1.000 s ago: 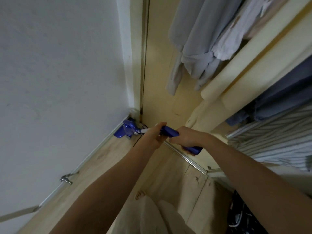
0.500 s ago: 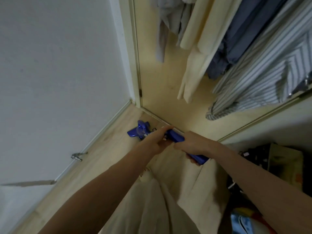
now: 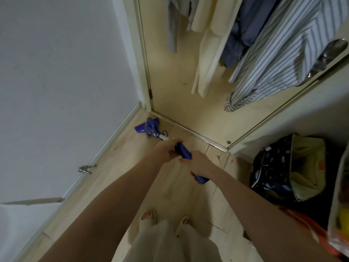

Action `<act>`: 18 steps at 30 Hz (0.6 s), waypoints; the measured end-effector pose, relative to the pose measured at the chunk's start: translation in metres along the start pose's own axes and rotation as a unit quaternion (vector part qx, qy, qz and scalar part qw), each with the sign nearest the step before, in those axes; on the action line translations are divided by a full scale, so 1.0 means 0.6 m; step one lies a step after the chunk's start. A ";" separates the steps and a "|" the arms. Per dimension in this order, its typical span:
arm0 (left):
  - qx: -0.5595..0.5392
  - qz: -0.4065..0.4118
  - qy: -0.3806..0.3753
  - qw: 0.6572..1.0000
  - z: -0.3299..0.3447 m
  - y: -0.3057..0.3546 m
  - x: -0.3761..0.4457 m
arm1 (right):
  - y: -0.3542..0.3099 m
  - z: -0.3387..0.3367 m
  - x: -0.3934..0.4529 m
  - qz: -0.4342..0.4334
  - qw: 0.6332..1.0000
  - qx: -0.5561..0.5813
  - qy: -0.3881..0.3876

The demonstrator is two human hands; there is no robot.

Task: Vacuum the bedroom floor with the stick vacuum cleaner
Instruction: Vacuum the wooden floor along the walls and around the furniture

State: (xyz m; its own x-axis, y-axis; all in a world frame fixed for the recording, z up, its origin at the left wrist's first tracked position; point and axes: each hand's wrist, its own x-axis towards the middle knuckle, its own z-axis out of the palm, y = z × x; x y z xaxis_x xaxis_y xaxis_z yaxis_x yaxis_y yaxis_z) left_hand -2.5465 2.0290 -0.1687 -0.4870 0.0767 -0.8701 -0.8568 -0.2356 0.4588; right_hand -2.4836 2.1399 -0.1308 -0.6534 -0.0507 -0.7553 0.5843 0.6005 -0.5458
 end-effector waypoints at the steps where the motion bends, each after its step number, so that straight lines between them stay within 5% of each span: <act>1: 0.007 -0.002 0.001 1.000 -0.015 0.002 0.006 | -0.006 0.018 0.003 0.001 1.000 0.007 0.001; 10: -0.001 -0.005 -0.053 0.999 -0.132 0.051 -0.008 | -0.123 0.064 -0.028 0.007 1.000 0.013 -0.011; 18: 0.011 -0.005 -0.070 0.997 -0.155 0.056 0.029 | -0.112 0.138 0.034 0.021 0.998 0.022 0.063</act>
State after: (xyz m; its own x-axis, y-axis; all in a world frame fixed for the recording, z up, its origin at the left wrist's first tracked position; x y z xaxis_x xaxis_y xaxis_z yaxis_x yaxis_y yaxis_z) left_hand -2.5678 1.9324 -0.1851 -0.4953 0.2132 -0.8421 -0.8648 -0.2125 0.4548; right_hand -2.4963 2.0323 -0.1395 -0.6819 0.0769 -0.7274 0.6315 0.5637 -0.5324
